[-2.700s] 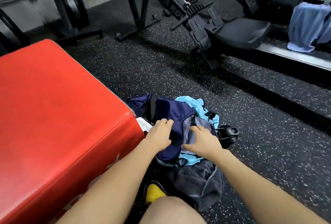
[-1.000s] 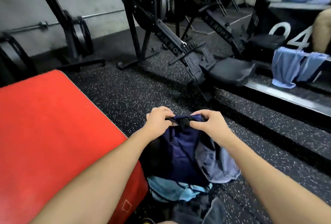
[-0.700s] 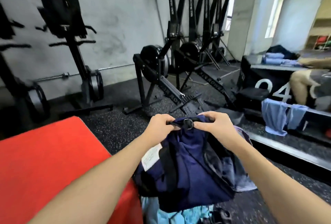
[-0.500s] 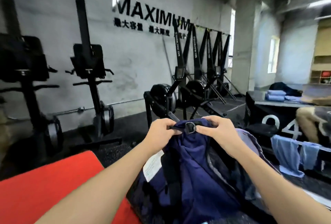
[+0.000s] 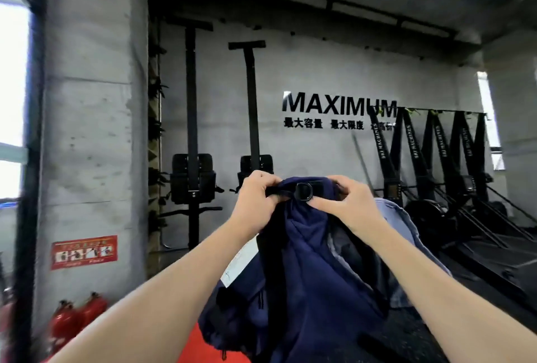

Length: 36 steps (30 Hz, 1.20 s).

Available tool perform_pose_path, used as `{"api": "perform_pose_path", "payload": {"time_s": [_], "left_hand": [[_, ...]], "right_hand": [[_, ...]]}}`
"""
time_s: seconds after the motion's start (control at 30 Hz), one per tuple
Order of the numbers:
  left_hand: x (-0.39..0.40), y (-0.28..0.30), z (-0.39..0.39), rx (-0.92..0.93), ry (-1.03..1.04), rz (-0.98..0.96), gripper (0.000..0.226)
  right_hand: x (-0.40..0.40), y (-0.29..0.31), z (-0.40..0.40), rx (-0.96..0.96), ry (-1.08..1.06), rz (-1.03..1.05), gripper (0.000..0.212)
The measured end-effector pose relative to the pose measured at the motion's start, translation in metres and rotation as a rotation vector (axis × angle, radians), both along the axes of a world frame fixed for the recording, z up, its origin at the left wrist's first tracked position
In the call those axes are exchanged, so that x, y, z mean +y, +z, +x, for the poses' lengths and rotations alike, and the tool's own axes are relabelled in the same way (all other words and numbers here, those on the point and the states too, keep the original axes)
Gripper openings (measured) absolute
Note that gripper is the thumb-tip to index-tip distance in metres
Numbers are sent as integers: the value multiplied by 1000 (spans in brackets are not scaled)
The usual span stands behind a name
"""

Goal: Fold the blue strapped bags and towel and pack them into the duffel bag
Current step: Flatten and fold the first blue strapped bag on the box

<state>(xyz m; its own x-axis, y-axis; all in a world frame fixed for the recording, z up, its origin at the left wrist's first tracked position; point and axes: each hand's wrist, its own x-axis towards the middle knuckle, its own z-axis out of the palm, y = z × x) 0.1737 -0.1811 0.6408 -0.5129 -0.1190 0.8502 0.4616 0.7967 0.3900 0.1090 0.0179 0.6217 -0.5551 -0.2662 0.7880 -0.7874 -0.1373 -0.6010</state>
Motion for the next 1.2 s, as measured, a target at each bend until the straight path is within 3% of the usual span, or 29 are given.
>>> {"api": "perform_pose_path", "payload": {"time_s": [0.27, 0.57, 0.73, 0.83, 0.97, 1.03, 1.2], "left_hand": [[-150, -20, 96, -53, 294, -14, 25], [-291, -110, 145, -277, 533, -10, 14], [-335, -215, 121, -478, 596, -74, 16], [-336, -282, 103, -561, 549, 5, 12], [-321, -353, 86, -748, 479, 53, 29], [-317, -380, 84, -793, 452, 68, 36], [-330, -416, 100, -728, 427, 312, 40]], "right_hand": [[-169, -22, 52, -32, 190, 61, 37], [-332, -130, 74, -183, 345, 221, 35], [-364, -218, 62, -269, 217, 470, 37], [-369, -273, 56, -287, 124, 520, 44], [-360, -342, 47, -405, -47, 616, 71], [-350, -372, 42, -427, -89, 620, 68], [-336, -421, 44, -134, -254, 503, 48]]}}
